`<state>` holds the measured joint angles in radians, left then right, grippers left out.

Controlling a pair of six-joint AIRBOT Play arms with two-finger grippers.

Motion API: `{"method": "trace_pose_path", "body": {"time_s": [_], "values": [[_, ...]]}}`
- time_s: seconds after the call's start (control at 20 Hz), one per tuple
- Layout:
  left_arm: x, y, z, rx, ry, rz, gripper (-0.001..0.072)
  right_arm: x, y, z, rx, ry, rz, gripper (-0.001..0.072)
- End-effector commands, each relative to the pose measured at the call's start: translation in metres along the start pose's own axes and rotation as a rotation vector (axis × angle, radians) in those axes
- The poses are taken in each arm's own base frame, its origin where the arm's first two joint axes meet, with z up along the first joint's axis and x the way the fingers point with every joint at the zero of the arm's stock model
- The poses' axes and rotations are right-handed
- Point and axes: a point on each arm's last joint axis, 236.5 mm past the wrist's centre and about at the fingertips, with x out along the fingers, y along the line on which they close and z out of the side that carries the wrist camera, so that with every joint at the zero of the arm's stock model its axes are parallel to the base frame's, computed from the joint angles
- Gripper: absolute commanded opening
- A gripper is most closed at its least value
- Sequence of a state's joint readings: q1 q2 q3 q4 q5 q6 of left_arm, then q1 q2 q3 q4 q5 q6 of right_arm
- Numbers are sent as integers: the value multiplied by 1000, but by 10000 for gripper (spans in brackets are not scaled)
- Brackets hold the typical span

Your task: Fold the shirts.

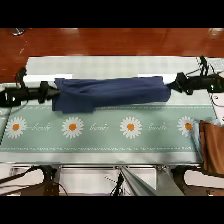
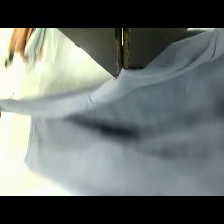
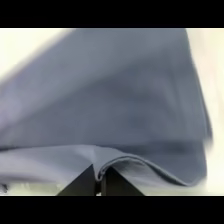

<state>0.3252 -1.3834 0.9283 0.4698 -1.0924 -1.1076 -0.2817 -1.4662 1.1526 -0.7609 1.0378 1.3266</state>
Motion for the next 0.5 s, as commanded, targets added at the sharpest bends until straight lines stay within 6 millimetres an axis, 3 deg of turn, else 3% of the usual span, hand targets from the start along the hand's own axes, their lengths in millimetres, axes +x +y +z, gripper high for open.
{"method": "trace_pose_path", "body": {"time_s": [0.0, 0.15, 0.25, 0.3, 0.35, 0.45], "values": [[25, -5, 63, -71, -31, -6, 19, 19, 10, 53, 26, -71, 32, 18], [47, 0, 79, -89, 33, -30, 20, 41, 11, 64, 34, -28, 61, 18], [63, 7, 70, -102, 95, -39, 30, 57, 8, 64, 34, -17, 57, 35], [68, 11, 66, -119, 111, -37, 252, 64, 6, 65, 40, -20, 55, 303], [68, 11, 59, -118, 144, -42, 690, 65, 4, 65, 36, -19, 55, 634], [45, 26, 60, -78, 191, 14, 705, 48, -6, 74, 14, -25, 44, 621]]}}
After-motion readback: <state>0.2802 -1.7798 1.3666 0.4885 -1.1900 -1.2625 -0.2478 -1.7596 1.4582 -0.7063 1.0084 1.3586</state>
